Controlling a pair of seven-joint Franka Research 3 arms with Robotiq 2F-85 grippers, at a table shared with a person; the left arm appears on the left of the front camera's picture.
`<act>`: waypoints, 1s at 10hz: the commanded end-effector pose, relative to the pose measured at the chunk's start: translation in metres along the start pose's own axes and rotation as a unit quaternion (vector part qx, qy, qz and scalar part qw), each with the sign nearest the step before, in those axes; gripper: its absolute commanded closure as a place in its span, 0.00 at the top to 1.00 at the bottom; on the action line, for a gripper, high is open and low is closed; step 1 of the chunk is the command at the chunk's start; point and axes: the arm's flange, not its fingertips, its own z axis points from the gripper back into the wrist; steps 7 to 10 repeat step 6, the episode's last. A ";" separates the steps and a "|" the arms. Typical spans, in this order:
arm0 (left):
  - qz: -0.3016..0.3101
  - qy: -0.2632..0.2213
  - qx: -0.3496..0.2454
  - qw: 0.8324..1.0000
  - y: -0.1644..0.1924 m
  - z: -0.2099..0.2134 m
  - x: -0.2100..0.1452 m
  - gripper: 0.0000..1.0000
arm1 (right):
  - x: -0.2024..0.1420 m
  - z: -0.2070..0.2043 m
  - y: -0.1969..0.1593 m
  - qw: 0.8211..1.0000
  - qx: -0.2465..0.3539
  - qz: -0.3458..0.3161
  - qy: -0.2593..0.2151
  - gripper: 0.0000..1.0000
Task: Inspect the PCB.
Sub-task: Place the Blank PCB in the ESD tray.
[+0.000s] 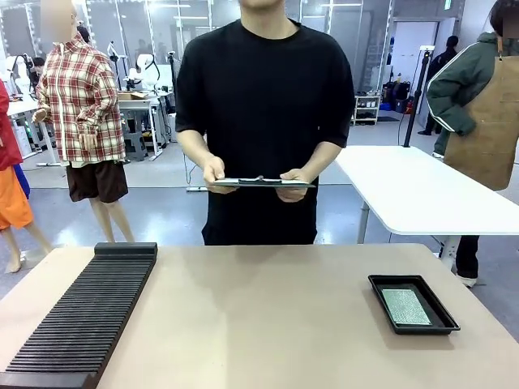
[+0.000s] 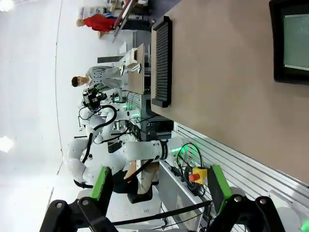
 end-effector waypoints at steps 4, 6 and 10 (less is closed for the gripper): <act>-0.005 0.002 -0.001 1.000 -0.002 -0.001 -0.001 1.00 | -0.012 0.008 -0.005 1.000 0.026 0.017 0.005 1.00; -0.005 0.002 -0.001 1.000 -0.002 -0.001 -0.001 1.00 | -0.012 0.008 -0.005 1.000 0.026 0.017 0.005 1.00; -0.005 0.002 -0.001 1.000 -0.002 -0.001 -0.001 1.00 | -0.012 0.008 -0.005 1.000 0.026 0.017 0.005 1.00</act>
